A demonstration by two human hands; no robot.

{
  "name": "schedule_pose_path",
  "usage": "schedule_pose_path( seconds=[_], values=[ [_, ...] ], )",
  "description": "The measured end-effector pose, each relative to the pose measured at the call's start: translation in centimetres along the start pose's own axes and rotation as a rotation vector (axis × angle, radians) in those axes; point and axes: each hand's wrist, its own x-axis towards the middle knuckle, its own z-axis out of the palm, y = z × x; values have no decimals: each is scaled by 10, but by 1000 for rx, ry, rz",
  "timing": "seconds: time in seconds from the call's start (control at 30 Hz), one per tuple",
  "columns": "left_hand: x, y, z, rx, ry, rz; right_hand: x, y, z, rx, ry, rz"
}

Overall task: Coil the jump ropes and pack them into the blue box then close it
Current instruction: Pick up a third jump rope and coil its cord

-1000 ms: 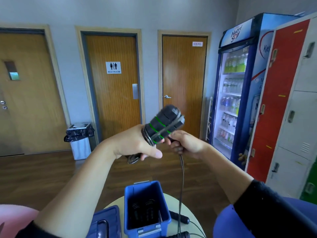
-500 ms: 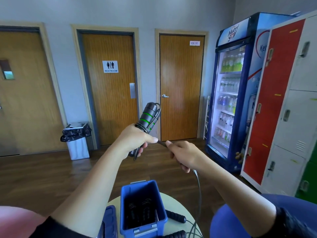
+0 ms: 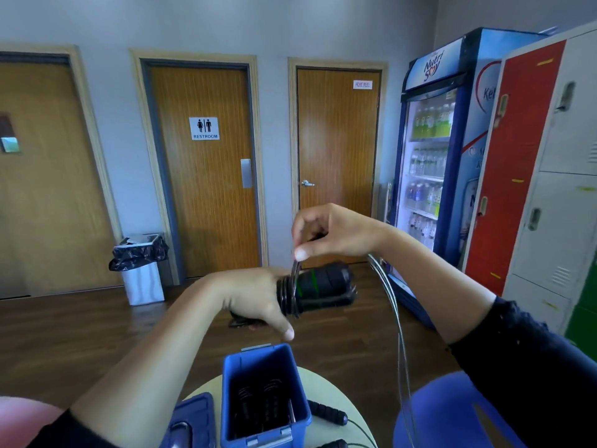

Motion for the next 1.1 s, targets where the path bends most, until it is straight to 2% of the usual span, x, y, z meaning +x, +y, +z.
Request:
schedule_pose_path(
  seconds=[0.1,0.23,0.3,0.37,0.47,0.6,0.73,0.87,0.97,1.1],
  values=[
    [-11,3,-8,-223,47,217,-6,19,-1,202,-11,68],
    [-14,3,-13,-483,201,345,-18,41,14,434,18,213],
    [-8,1,-11,-617,289,378,-21,46,22,468,31,271],
    [0,0,-6,-782,338,369,-23,47,29,453,62,307],
    [13,-2,1,-908,366,297,-27,39,31,365,121,397],
    [22,0,1,-943,454,72,-33,16,24,-53,233,535],
    [34,8,-5,-869,544,-178,-39,-2,27,-514,296,518],
    [44,-2,-14,-568,650,-428,-43,-8,19,-682,261,568],
    [41,-6,-14,-273,529,-535,-47,-18,6,-720,238,398],
    [35,12,-5,20,213,-345,-29,-24,-10,-759,154,53]
  ],
)
